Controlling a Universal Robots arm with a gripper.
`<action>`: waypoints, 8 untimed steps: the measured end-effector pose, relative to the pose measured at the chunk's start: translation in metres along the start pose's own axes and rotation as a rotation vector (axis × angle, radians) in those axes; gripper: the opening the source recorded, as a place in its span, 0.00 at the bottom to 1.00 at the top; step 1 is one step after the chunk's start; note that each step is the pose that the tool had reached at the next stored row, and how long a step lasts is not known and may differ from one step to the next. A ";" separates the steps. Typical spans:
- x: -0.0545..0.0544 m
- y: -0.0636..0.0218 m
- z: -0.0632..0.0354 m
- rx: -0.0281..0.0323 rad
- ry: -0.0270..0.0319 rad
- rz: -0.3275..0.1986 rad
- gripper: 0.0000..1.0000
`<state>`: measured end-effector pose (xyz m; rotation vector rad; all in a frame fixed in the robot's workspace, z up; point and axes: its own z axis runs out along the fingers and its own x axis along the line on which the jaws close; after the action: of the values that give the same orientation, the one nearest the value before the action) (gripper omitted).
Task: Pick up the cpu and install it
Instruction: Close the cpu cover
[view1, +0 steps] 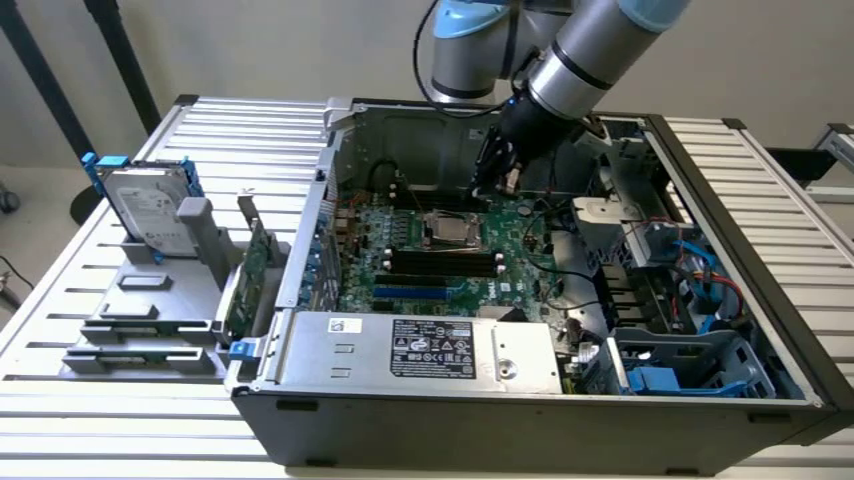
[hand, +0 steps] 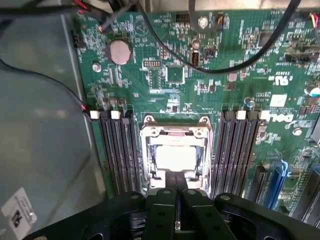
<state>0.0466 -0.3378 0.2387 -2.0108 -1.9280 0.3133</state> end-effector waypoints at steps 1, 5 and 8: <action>-0.001 -0.0037 0.0031 0.0000 0.0002 0.000 0.11; -0.005 -0.0182 0.0147 0.0000 0.0000 0.000 0.11; -0.007 -0.0283 0.0232 0.0000 0.0002 0.000 0.11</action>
<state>0.0112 -0.3424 0.2278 -2.0110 -1.9278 0.3131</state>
